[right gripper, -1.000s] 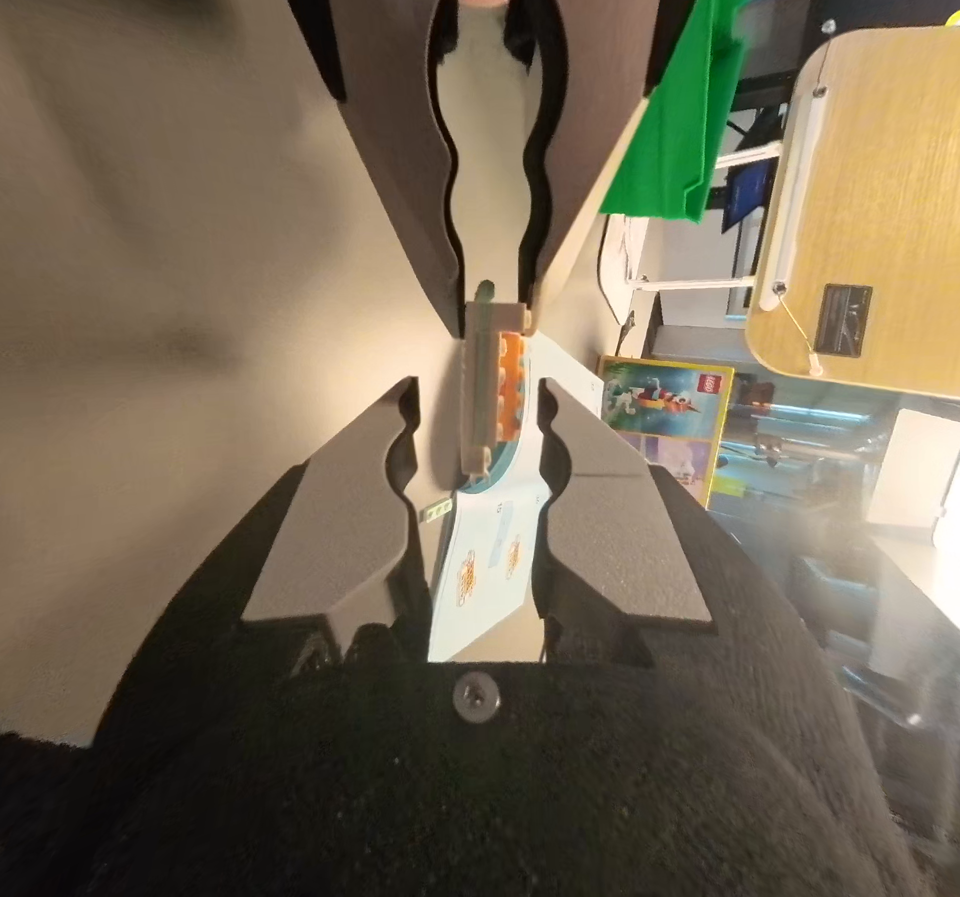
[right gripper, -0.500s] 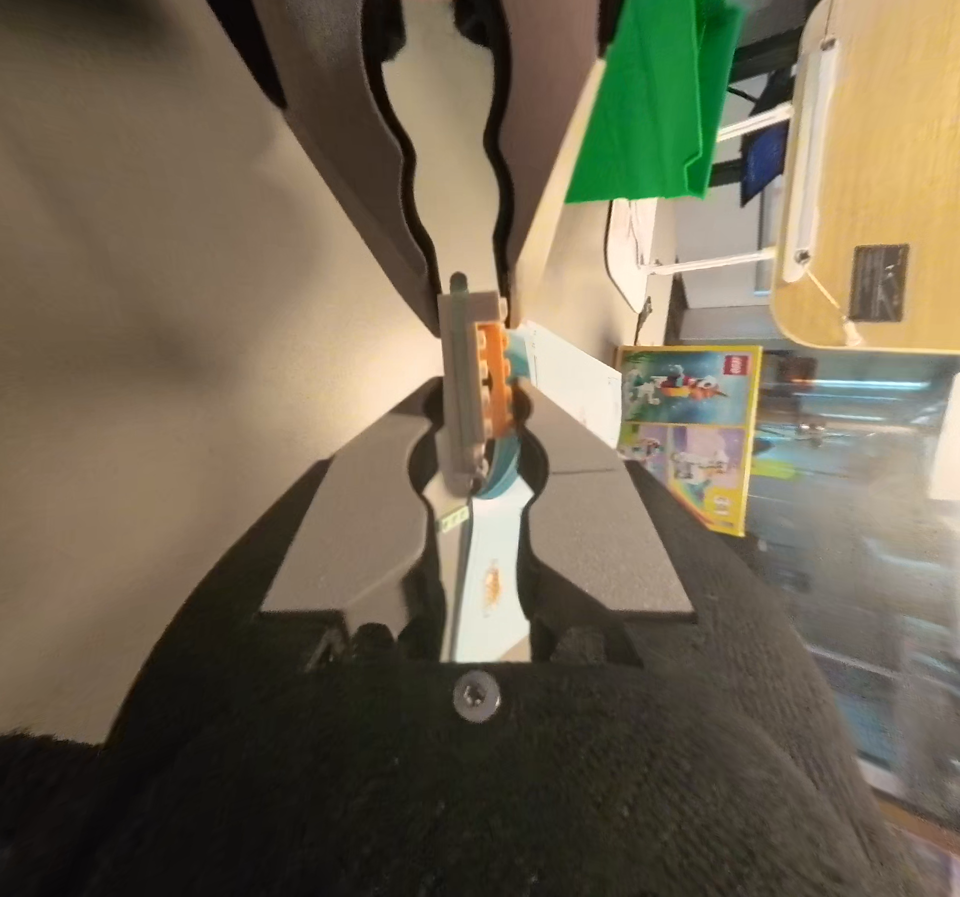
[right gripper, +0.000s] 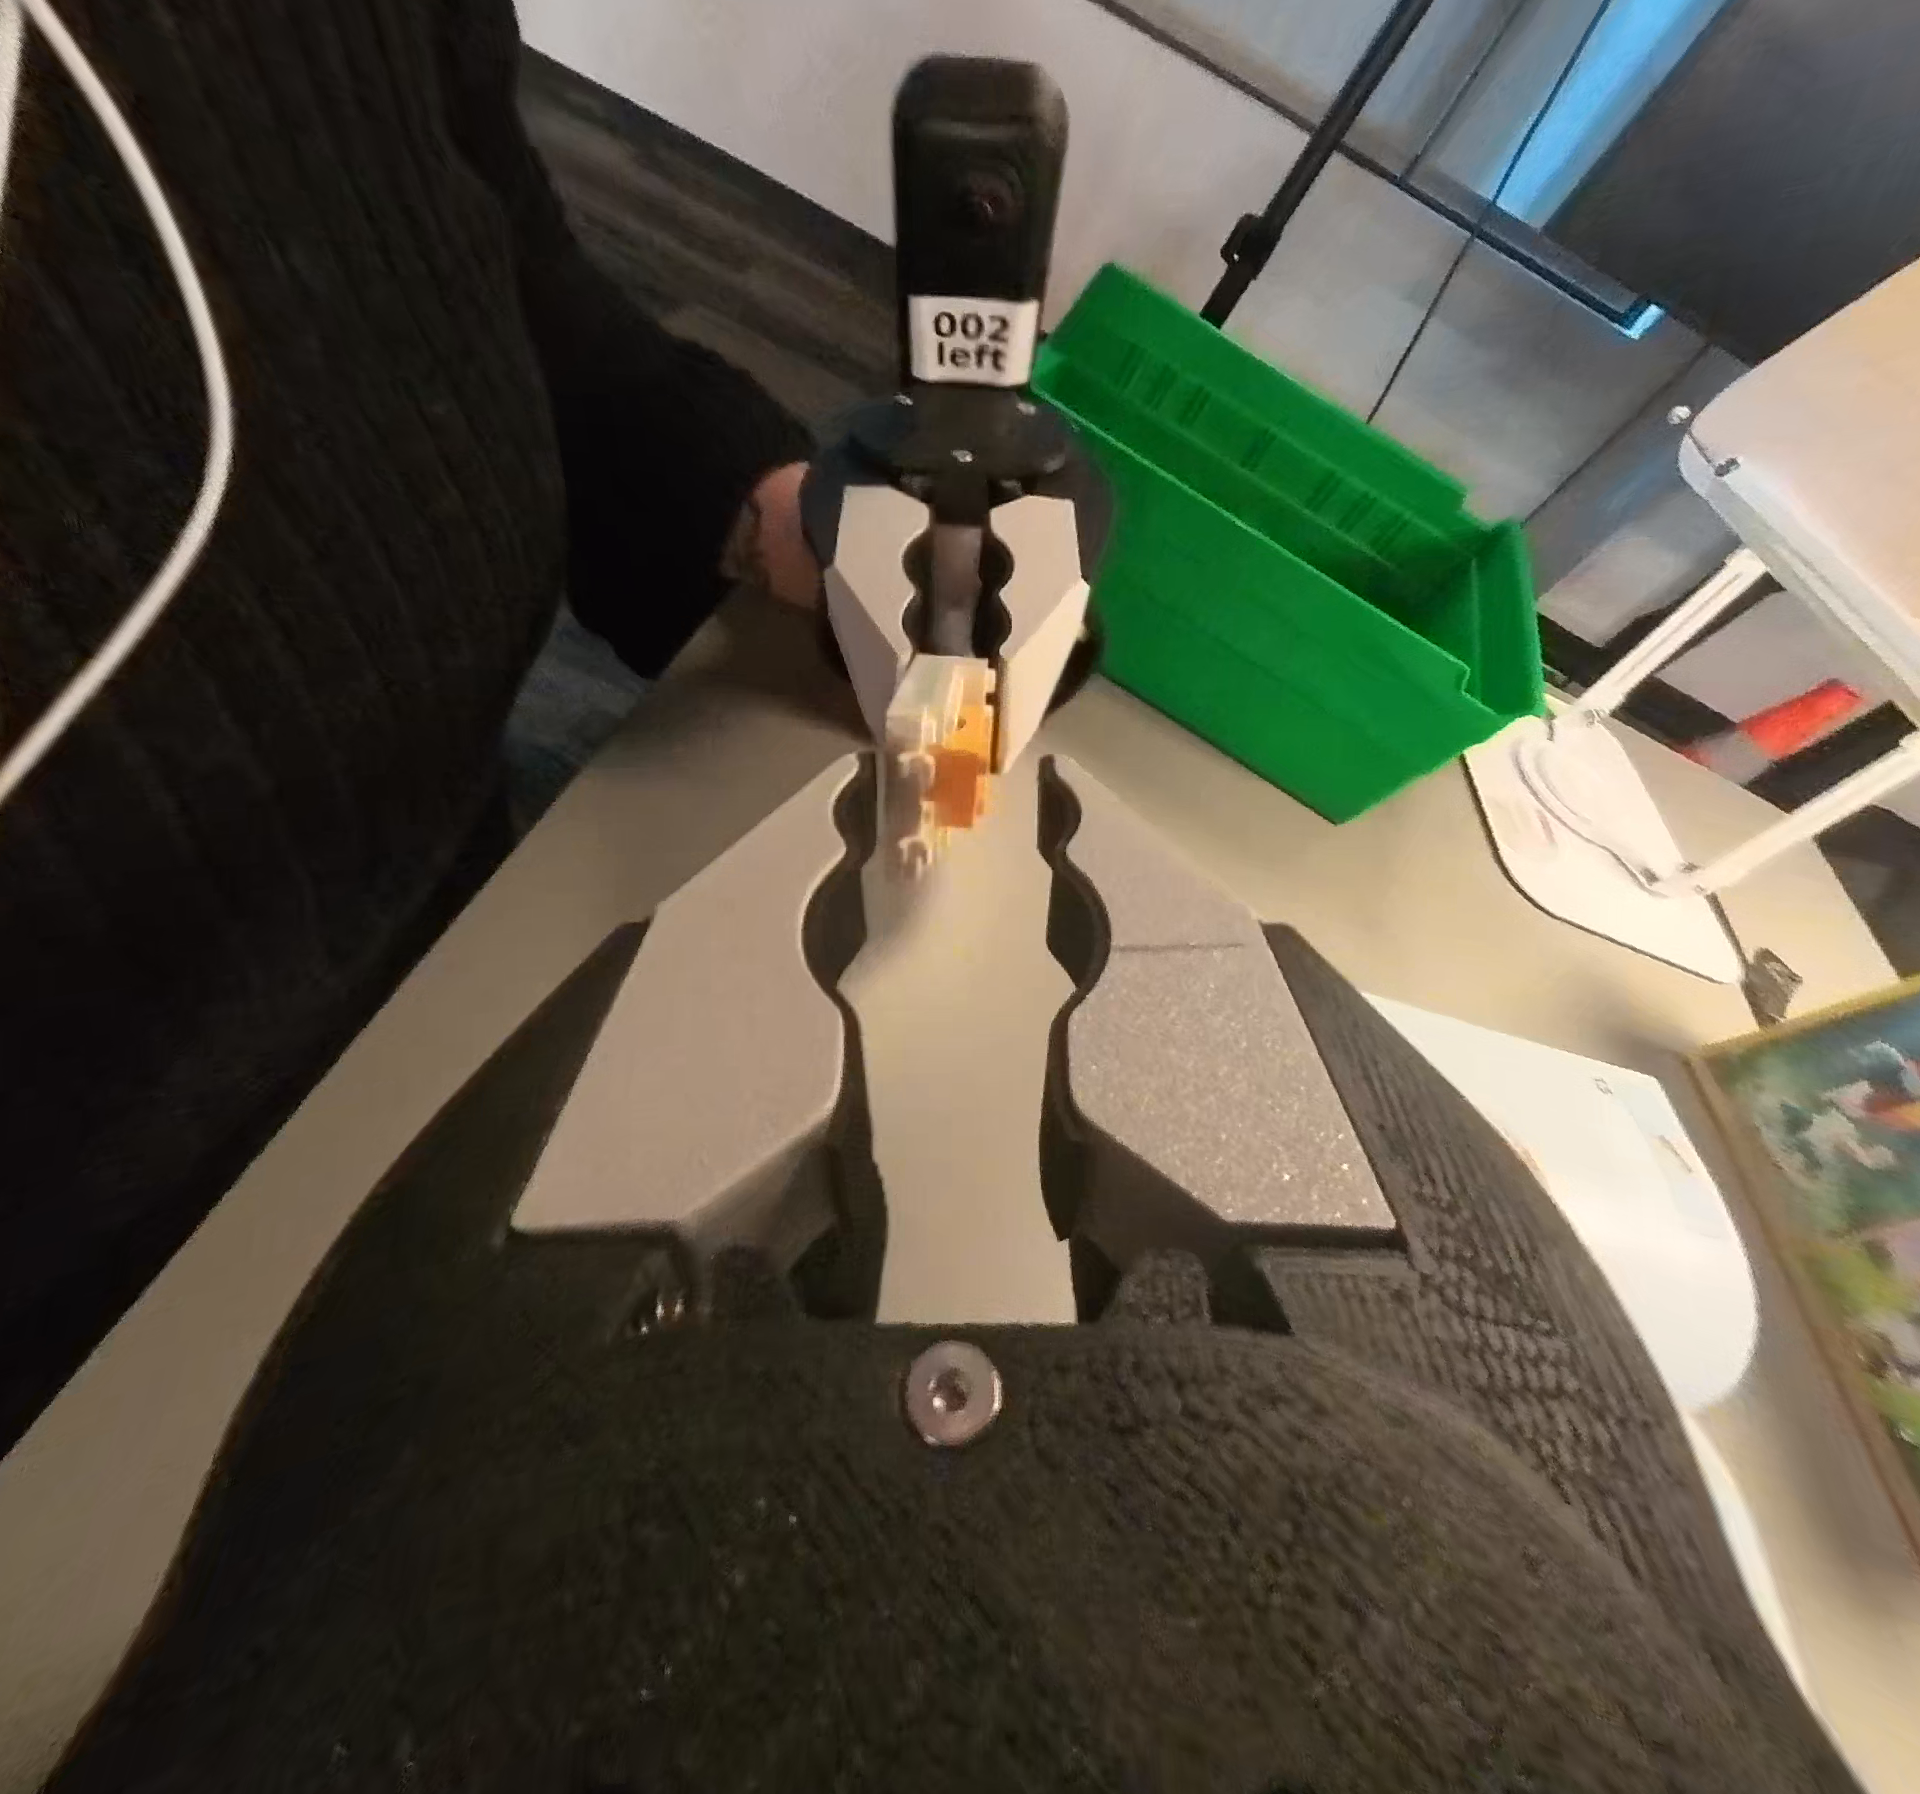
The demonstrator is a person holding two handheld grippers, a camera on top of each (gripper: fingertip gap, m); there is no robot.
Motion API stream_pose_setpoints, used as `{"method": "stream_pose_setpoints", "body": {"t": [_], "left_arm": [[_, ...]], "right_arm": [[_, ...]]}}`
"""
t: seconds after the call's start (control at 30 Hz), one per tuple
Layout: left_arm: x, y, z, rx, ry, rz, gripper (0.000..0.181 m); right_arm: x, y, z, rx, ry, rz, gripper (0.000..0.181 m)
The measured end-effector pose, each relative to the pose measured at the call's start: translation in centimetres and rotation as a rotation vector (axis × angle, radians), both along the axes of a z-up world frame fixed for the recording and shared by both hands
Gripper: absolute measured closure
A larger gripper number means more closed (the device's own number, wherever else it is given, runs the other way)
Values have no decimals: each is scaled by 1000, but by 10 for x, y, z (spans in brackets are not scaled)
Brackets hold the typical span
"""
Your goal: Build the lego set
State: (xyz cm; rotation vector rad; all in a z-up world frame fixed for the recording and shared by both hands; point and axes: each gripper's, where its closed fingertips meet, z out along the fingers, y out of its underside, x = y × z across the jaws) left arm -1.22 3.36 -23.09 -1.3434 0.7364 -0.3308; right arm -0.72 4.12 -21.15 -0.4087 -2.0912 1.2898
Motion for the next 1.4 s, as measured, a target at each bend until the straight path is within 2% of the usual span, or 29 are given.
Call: {"method": "stream_pose_setpoints", "body": {"t": [0.17,0.43,0.57,0.67,0.73,0.83,0.93,1.03,1.3,1.33,1.4], "left_arm": [[-3,-3,9,-3,-98,-48,164],[-5,2,0,-26,-55,-26,164],[-13,13,-7,-39,-14,68,164],[-30,27,-5,-5,4,211,162],[-46,34,-2,33,19,334,156],[-69,41,-1,54,59,503,149],[-76,43,-1,41,38,536,144],[-83,45,0,36,20,573,141],[-98,51,-4,43,100,724,142],[-95,51,-7,26,111,718,143],[-76,54,-13,-39,72,605,142]], "right_arm": [[4,-8,6,-57,-7,42,155],[0,-2,-2,-69,-8,40,164],[-8,10,-10,1,32,-7,166],[-19,21,-11,-6,133,-58,165],[-30,34,-15,43,262,-124,165],[-44,62,-24,219,485,-297,164],[-46,74,-44,510,607,-344,164],[-46,73,-47,705,748,-358,164],[-43,77,-40,659,772,-383,163],[-42,77,-38,647,777,-387,163],[-39,77,-38,637,779,-383,163]]}}
